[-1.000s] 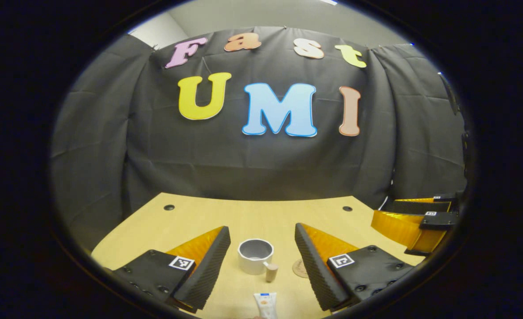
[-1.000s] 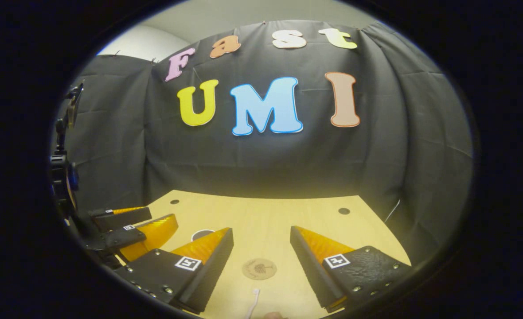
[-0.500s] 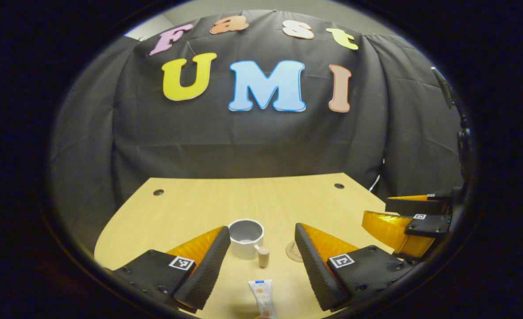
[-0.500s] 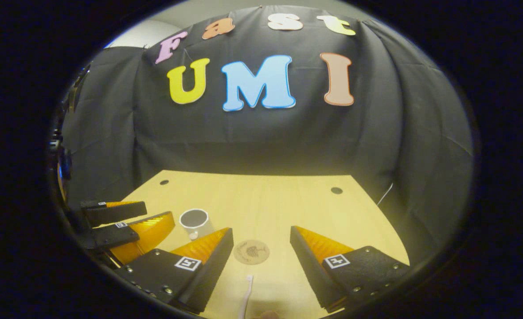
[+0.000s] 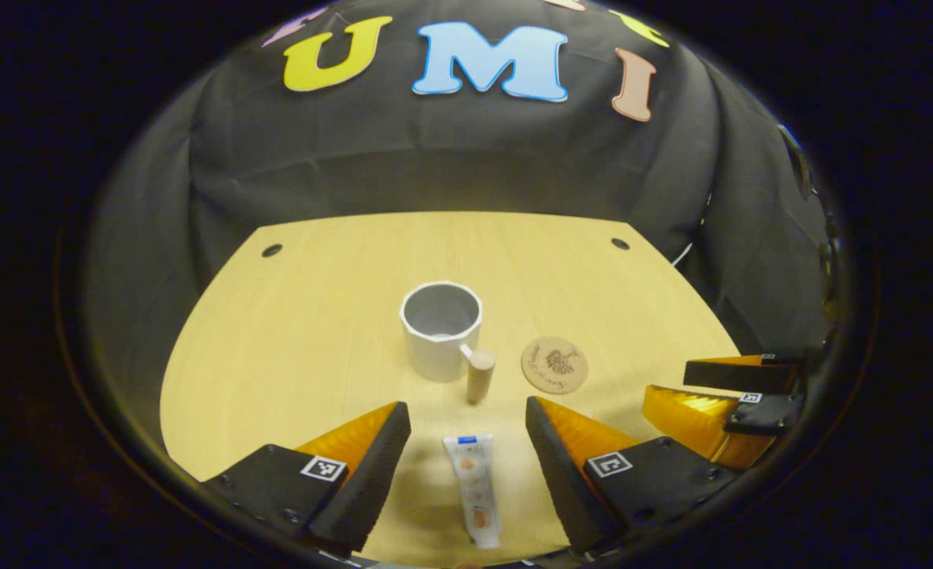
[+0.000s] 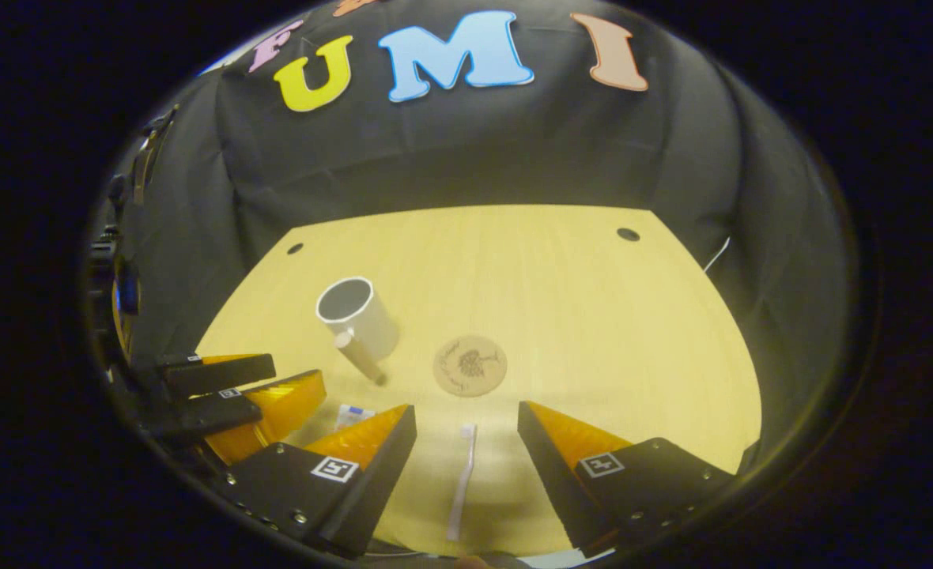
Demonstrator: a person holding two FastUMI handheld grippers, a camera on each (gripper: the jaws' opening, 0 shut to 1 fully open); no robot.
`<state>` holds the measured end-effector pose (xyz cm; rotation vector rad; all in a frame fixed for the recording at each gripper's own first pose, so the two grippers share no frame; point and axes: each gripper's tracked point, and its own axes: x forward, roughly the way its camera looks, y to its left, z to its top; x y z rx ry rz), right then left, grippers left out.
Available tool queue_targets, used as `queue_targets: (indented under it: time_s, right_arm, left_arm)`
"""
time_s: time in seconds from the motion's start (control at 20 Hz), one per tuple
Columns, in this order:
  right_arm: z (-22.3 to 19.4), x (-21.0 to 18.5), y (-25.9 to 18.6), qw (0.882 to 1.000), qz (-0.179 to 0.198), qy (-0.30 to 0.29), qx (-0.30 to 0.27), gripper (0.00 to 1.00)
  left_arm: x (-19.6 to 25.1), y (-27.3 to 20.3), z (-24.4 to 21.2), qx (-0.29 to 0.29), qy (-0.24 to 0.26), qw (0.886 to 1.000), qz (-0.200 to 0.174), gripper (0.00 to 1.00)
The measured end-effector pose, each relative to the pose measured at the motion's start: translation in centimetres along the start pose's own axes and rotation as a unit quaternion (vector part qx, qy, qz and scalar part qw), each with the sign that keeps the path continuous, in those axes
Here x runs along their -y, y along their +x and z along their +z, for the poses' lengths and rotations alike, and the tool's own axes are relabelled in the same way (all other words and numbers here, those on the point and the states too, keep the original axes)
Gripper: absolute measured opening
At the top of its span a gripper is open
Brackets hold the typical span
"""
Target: Put the toothbrush and toothpaste on the desktop into the cup, then pick up the cup and place it on the coaster on the desktop.
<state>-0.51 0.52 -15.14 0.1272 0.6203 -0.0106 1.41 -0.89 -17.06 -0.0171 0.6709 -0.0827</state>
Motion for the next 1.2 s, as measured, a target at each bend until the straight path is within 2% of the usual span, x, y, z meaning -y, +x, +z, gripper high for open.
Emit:
queue_targets:
  time_s: [0.25, 0.45, 0.85, 0.9, 0.95, 1.0, 1.1, 1.15, 1.2]
  right_arm:
    - [-3.9, -1.0, 1.7, 0.996, 0.009, 0.009, -0.089, 0.87]
    - [-5.9, -0.6, 2.6, 0.990, 0.000, 0.001, -0.141, 0.87]
    - [-10.4, -0.5, 4.4, 0.971, -0.002, 0.015, -0.239, 0.87]
    - [-11.0, -0.3, 4.5, 0.968, -0.004, 0.015, -0.251, 0.84]
    - [-11.3, -0.4, 4.6, 0.965, -0.004, 0.014, -0.261, 0.87]
    - [-11.6, -0.5, 4.7, 0.964, -0.004, 0.012, -0.266, 0.86]
    - [-11.9, -0.5, 4.9, 0.962, -0.006, 0.009, -0.273, 0.82]
    - [-12.0, -0.5, 5.0, 0.961, -0.008, 0.010, -0.275, 0.77]
    - [-12.1, -0.5, 5.1, 0.961, -0.008, 0.012, -0.278, 0.69]
  left_arm:
    - [-0.2, 1.6, -4.5, -0.110, -0.013, 0.994, 0.003, 0.95]
    - [-0.1, 2.3, -8.3, -0.190, -0.019, 0.982, 0.003, 0.96]
    - [-0.4, 3.2, -11.5, -0.252, -0.039, 0.967, 0.007, 0.96]
    - [-0.5, 3.3, -11.7, -0.256, -0.037, 0.966, 0.006, 0.95]
    - [-0.5, 3.3, -11.8, -0.259, -0.033, 0.965, 0.007, 0.96]
    - [-0.5, 3.8, -12.0, -0.262, -0.032, 0.965, 0.007, 0.94]
    - [-0.4, 3.8, -12.2, -0.267, -0.032, 0.963, 0.009, 0.83]
    - [-0.5, 3.9, -12.4, -0.272, -0.035, 0.962, 0.009, 0.84]
    - [-0.6, 3.9, -12.6, -0.275, -0.039, 0.961, 0.013, 0.80]
